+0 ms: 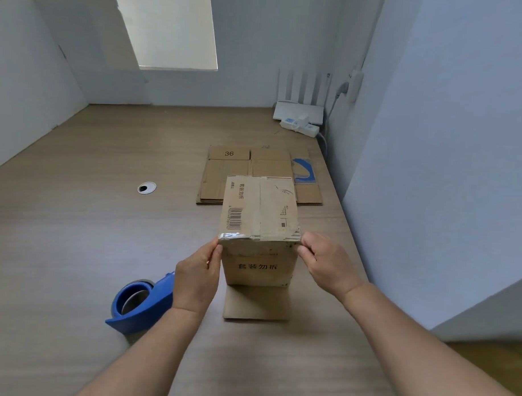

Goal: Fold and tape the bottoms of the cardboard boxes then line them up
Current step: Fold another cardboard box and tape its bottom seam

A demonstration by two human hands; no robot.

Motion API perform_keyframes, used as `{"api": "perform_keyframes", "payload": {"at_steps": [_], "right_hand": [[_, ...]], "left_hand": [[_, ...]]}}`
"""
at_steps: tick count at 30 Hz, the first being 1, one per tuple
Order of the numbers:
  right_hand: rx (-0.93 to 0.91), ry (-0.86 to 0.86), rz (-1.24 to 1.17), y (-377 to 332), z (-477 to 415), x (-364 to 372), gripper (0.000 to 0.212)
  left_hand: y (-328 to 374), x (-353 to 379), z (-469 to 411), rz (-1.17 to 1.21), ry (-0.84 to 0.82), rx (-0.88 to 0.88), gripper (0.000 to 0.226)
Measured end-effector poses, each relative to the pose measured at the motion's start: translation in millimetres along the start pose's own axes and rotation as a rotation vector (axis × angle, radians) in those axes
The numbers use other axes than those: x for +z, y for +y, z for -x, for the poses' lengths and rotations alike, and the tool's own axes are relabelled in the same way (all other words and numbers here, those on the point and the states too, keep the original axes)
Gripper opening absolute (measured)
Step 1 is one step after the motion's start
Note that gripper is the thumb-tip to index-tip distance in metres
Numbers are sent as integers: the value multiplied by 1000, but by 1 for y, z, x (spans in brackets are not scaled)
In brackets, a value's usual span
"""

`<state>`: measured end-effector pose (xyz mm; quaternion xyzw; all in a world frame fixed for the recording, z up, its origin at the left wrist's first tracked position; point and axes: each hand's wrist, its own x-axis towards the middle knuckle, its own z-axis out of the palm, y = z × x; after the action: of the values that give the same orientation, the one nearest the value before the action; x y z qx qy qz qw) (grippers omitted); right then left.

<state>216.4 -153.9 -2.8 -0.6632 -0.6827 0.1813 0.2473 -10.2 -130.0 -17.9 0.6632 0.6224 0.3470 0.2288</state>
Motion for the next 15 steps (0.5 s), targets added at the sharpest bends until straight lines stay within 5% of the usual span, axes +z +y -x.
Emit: {"api": "perform_keyframes", "payload": {"at_steps": [2,5,7,15], "right_hand": [[57,-19,139,-11,3,-1,32],[213,-3,415,-36,1,4,76],[298,18,452,-44,-4,8,84],[155,-32,287,-13,-13,3,40]], "left_hand": [[7,2,2,-8,-37,-30,34],[17,9,0,-126,-58,-118,62],[23,13,-5,-233,-43,-145,68],[2,4,-21,-76,-94,-14,33]]}}
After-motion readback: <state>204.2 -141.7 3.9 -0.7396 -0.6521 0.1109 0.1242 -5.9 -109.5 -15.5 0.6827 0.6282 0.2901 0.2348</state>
